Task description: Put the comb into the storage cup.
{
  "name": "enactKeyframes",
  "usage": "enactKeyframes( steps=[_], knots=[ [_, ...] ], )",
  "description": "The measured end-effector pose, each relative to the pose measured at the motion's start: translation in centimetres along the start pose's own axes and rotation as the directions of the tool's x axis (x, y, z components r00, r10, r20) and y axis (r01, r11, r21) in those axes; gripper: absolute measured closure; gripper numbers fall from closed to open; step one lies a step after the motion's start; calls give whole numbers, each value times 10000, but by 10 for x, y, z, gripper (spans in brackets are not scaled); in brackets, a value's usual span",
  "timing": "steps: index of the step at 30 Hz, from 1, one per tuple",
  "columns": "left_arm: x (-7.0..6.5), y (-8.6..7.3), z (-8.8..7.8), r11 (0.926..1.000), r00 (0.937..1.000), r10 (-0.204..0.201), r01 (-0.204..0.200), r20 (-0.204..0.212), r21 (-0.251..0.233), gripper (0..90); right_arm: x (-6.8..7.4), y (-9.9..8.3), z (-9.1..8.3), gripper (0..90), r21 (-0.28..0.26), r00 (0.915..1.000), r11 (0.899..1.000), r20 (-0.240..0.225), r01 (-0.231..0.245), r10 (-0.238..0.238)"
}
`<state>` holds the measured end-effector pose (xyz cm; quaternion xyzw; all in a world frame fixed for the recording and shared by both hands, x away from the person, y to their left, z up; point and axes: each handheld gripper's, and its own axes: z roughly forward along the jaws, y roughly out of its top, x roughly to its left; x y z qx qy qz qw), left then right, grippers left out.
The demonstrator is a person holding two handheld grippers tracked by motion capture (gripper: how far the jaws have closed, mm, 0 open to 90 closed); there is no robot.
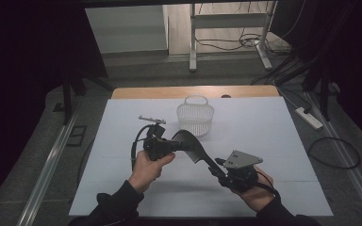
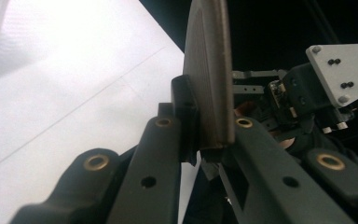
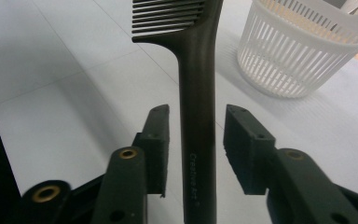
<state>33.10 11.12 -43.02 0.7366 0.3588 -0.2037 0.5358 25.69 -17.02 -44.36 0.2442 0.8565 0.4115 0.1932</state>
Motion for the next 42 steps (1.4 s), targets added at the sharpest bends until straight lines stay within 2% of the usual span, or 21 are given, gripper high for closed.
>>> enactKeyframes(
  steps=[8,16,21,25,32,38,42],
  knots=[
    [-2,1,-4,9996,9993,285,-287,-245,-73,871,-2,-1,0,465,124,9996,9998,-202,-174,177],
    [-2,1,-7,9987,9973,506,-509,-533,-57,870,-8,-3,2,337,379,9959,9976,-668,-583,608],
    [-3,1,-9,9977,9952,670,-671,-716,12,870,-9,-4,3,277,470,9940,9970,-875,-619,658],
    [-5,2,-10,9961,9916,877,-872,-954,95,870,-10,-4,2,249,539,9936,9965,-897,-644,691],
    [-7,3,-13,9937,9856,1118,-1101,-1266,204,870,-9,-5,-2,219,343,9916,9968,-1048,-725,758],
    [-9,3,-17,9920,9807,1262,-1242,-1495,223,870,-11,-7,-4,177,503,9888,9946,-1139,-912,964],
    [-10,4,-19,9899,9751,1415,-1390,-1707,265,869,-14,-9,-3,135,713,9873,9922,-1147,-1018,1095]
  ],
)
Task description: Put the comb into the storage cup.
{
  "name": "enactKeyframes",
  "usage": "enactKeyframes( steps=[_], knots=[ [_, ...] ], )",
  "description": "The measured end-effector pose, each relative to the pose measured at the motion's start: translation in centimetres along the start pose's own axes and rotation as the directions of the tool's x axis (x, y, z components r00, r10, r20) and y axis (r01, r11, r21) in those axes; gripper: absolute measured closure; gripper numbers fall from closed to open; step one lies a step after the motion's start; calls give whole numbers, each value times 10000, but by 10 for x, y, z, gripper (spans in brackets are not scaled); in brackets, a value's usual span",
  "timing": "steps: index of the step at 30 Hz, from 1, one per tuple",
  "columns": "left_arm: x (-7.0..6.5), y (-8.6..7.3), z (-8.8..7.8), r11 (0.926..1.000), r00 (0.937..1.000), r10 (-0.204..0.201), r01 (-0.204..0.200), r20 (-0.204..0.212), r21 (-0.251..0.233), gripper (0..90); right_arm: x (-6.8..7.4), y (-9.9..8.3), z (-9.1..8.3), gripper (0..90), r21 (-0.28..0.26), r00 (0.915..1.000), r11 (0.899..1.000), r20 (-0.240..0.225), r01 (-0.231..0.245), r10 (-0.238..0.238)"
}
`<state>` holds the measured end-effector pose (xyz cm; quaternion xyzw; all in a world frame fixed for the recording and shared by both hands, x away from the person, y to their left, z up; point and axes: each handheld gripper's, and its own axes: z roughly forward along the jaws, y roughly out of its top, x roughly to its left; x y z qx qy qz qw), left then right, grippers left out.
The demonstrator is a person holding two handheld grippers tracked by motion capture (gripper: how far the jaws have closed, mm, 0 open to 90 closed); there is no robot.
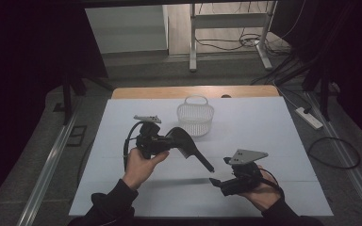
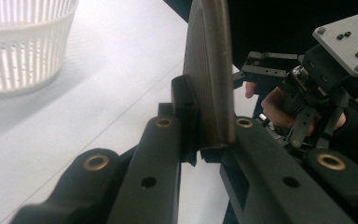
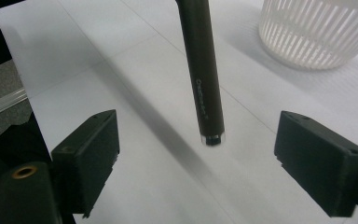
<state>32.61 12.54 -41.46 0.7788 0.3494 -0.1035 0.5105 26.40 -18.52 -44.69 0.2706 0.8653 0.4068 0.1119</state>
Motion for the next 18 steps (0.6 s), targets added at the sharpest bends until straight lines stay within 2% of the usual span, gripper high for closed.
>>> enactKeyframes(
  steps=[18],
  knots=[
    [-1,3,-9,9994,9976,337,-344,-612,-96,869,-4,-6,-1,46,395,9994,9989,-248,-239,249]
  ],
)
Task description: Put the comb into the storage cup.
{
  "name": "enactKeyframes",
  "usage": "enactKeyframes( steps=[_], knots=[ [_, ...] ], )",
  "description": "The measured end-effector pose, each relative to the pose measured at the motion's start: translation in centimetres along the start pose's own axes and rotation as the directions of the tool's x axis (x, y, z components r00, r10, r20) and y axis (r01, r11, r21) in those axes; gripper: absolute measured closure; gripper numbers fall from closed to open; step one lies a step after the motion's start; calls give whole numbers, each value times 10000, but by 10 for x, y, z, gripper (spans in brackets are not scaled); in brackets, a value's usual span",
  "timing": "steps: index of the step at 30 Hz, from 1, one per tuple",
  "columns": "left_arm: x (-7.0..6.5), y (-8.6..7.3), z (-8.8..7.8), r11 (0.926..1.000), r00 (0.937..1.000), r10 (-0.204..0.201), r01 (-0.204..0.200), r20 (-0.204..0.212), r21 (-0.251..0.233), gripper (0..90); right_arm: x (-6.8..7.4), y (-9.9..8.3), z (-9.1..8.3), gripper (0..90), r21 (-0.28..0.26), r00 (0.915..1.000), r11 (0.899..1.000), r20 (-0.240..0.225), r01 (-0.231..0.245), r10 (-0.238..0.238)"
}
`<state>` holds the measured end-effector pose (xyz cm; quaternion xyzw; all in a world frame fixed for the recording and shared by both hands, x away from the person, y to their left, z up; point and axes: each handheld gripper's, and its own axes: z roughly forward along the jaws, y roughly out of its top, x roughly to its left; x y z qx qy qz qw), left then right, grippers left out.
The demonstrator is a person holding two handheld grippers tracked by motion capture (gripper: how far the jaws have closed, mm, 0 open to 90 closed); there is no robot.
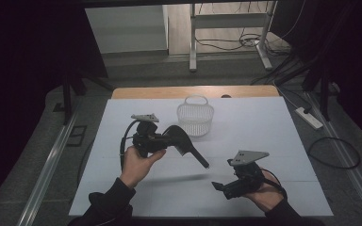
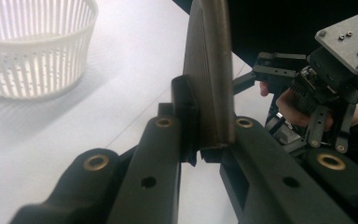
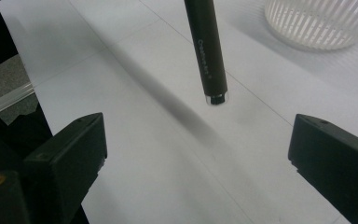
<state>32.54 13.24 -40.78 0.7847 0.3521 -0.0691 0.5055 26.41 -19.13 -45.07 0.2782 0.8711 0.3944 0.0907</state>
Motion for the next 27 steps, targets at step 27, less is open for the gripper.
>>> enactKeyframes(
  steps=[27],
  knots=[
    [17,14,-27,9987,9982,-147,118,-585,-496,869,-4,-16,-13,0,412,9999,9992,-167,-4,11]
  ],
)
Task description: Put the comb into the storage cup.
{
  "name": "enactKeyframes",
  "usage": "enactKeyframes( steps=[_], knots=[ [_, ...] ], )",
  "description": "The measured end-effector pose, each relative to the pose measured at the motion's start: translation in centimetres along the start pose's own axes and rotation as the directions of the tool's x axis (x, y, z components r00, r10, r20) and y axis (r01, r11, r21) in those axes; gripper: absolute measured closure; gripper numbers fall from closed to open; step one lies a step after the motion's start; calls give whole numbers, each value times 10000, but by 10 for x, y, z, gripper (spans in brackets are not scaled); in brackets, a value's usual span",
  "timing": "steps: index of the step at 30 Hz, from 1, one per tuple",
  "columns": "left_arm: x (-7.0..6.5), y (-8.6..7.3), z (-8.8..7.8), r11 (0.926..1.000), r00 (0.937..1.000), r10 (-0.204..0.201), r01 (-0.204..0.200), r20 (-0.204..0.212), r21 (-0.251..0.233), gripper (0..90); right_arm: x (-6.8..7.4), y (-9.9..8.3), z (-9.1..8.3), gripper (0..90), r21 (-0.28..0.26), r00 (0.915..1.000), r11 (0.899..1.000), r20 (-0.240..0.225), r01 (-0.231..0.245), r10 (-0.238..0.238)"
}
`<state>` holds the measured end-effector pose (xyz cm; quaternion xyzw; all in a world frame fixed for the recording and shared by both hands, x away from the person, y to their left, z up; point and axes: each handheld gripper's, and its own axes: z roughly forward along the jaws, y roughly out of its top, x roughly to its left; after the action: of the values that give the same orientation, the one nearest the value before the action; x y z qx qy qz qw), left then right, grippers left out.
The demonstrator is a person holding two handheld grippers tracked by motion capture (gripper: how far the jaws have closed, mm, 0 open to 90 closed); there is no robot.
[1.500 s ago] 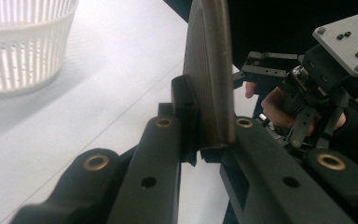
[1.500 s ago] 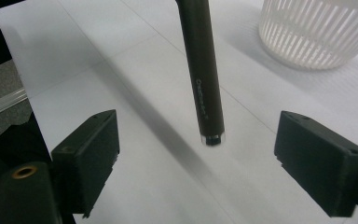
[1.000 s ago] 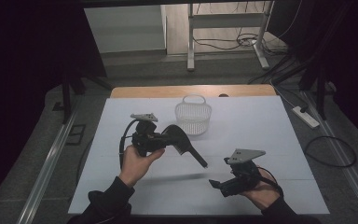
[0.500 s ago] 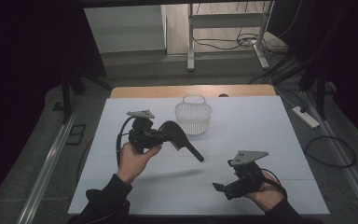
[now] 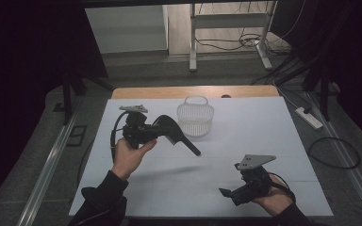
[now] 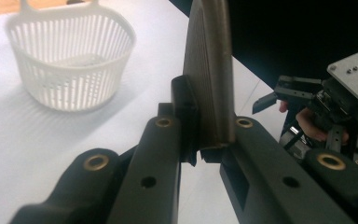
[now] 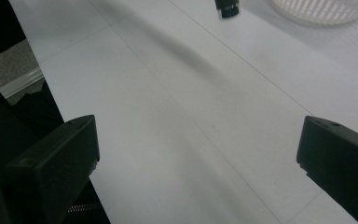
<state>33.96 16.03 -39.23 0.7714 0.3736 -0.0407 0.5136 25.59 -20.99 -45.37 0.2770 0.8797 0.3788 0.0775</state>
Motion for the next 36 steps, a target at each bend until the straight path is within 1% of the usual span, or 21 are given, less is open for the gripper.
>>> enactKeyframes(
  steps=[4,9,13,16,26,36],
  knots=[
    [3,5,-5,9999,9999,-68,67,-75,-124,869,0,-3,-3,0,3,9998,10000,192,-46,46],
    [7,10,-8,9998,9998,-62,59,-193,-200,869,0,-6,-7,0,33,9994,9999,338,-117,116],
    [9,13,-8,9997,9998,-51,47,-174,-235,869,-1,-9,-10,0,84,9988,9998,471,-152,148],
    [11,17,-9,9996,9998,-38,33,-196,-282,869,-1,-12,-13,0,113,9986,9997,489,-204,198],
    [16,32,-13,9988,9993,-62,45,-358,-481,869,-4,-23,-24,0,97,9957,9985,753,-542,533],
    [23,43,-13,9977,9985,-166,132,-516,-662,869,-6,-36,-37,0,20,9894,9954,1095,-958,950]
  ],
)
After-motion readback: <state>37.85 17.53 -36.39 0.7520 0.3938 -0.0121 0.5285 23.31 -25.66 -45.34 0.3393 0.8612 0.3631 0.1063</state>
